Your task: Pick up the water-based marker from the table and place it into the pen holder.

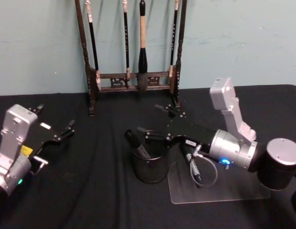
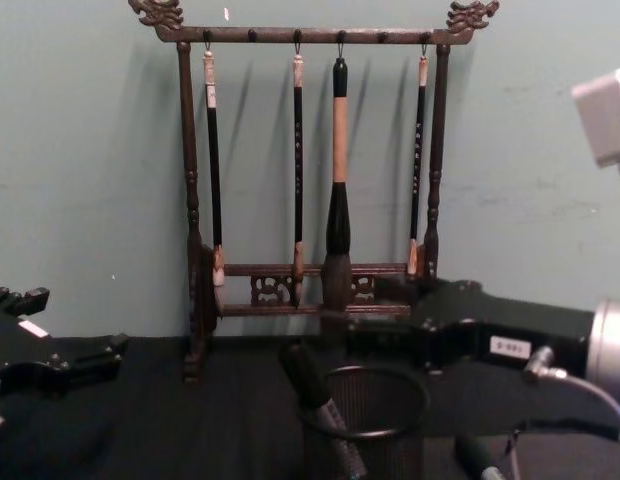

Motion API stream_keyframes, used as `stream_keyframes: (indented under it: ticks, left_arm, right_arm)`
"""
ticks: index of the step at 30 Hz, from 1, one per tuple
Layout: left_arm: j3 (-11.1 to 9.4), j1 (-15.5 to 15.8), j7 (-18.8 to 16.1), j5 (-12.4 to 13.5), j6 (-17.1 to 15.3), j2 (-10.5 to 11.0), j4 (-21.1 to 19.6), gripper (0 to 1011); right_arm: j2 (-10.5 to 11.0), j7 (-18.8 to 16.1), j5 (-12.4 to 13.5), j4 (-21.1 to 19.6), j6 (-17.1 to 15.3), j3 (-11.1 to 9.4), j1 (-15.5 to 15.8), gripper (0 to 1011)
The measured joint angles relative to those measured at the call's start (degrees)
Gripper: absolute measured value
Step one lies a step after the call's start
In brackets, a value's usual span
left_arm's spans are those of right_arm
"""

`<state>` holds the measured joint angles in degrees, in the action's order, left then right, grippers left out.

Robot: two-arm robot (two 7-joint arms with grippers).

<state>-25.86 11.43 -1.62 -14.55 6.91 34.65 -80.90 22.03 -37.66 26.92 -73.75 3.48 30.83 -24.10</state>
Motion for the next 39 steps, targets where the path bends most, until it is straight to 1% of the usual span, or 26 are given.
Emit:
stream_keyframes:
  ticks: [9, 12, 13, 14, 17, 18, 20, 27, 33, 34, 37, 39]
  left_arm:
    - [0.0, 0.0, 0.0, 0.0, 0.0, 0.0, 0.0, 1009]
    - [0.0, 0.0, 0.0, 0.0, 0.0, 0.0, 0.0, 1009]
    - [0.0, 0.0, 0.0, 0.0, 0.0, 0.0, 0.0, 1009]
    - [0.0, 0.0, 0.0, 0.0, 0.0, 0.0, 0.0, 1009]
    - [0.0, 0.0, 0.0, 0.0, 0.0, 0.0, 0.0, 1009]
    - [0.0, 0.0, 0.0, 0.0, 0.0, 0.0, 0.0, 1009]
    - [0.0, 0.0, 0.0, 0.0, 0.0, 0.0, 0.0, 1009]
    - [0.0, 0.0, 0.0, 0.0, 0.0, 0.0, 0.0, 1009]
    - [0.0, 0.0, 0.0, 0.0, 0.0, 0.0, 0.0, 1009]
    - [0.0, 0.0, 0.0, 0.0, 0.0, 0.0, 0.0, 1009]
    - [0.0, 0.0, 0.0, 0.0, 0.0, 0.0, 0.0, 1009]
    - [0.0, 0.0, 0.0, 0.0, 0.0, 0.0, 0.0, 1009]
  right_arm:
    - [2.95, 3.25, 0.5, -4.71, -1.8, -2.4, 2.41, 1003]
    - [4.18, 4.41, 0.51, -6.35, -2.55, -3.26, 3.56, 1002]
    - [5.13, 5.36, 0.49, -7.65, -3.27, -3.93, 4.58, 1002]
    - [5.13, 5.36, 0.49, -7.65, -3.27, -3.93, 4.58, 1002]
    - [6.37, 7.1, 0.25, -9.27, -4.57, -4.85, 6.23, 1002]
    - [6.37, 7.1, 0.25, -9.27, -4.57, -4.85, 6.23, 1002]
    - [6.96, 8.82, 0.01, -10.38, -5.88, -5.69, 7.64, 1002]
    - [7.74, 11.64, -0.39, -12.52, -8.54, -7.15, 10.33, 1002]
    - [8.46, 13.84, -1.19, -14.41, -12.69, -7.74, 12.31, 1002]
    - [8.58, 14.41, -1.44, -14.82, -14.08, -7.74, 12.67, 1003]
    - [8.7, 15.22, -1.87, -15.31, -16.65, -7.69, 13.15, 1002]
    - [8.71, 15.5, -2.09, -15.42, -17.75, -7.59, 13.28, 1003]
